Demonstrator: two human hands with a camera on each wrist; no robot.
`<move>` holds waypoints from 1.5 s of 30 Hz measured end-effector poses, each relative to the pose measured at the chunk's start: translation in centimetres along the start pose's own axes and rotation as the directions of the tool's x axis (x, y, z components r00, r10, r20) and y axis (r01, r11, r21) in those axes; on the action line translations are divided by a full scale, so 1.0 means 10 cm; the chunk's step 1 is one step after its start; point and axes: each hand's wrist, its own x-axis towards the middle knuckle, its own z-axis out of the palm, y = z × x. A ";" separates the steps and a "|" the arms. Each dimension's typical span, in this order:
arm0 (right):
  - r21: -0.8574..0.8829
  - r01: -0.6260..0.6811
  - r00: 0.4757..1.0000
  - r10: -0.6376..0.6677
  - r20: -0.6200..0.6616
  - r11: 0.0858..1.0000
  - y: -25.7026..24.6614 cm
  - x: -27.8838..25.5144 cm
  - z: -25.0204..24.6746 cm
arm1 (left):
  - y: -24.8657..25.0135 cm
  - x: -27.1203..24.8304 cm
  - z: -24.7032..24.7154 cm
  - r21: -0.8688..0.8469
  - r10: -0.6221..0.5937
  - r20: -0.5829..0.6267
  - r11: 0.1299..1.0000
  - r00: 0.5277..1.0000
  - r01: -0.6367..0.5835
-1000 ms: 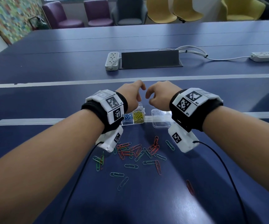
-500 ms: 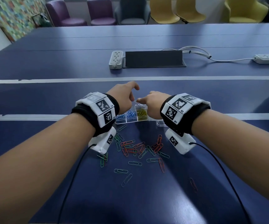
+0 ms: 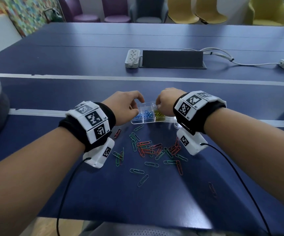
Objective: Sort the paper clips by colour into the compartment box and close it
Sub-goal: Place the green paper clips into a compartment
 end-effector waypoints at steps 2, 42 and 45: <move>0.030 -0.015 1.000 0.016 -0.005 0.999 0.00 0.02 0.03 | -0.04 -0.05 0.01 0.020 -0.007 0.022 1.000 1.000 0.007; -0.051 0.214 0.977 -0.213 0.015 0.976 -0.54 -0.46 0.16 | -0.11 -0.21 0.18 0.558 -0.126 0.181 0.830 0.975 0.004; -0.004 0.205 0.979 -0.205 0.009 0.979 -0.55 -0.48 0.17 | -0.11 -0.24 0.17 0.556 -0.129 0.173 0.831 0.976 0.012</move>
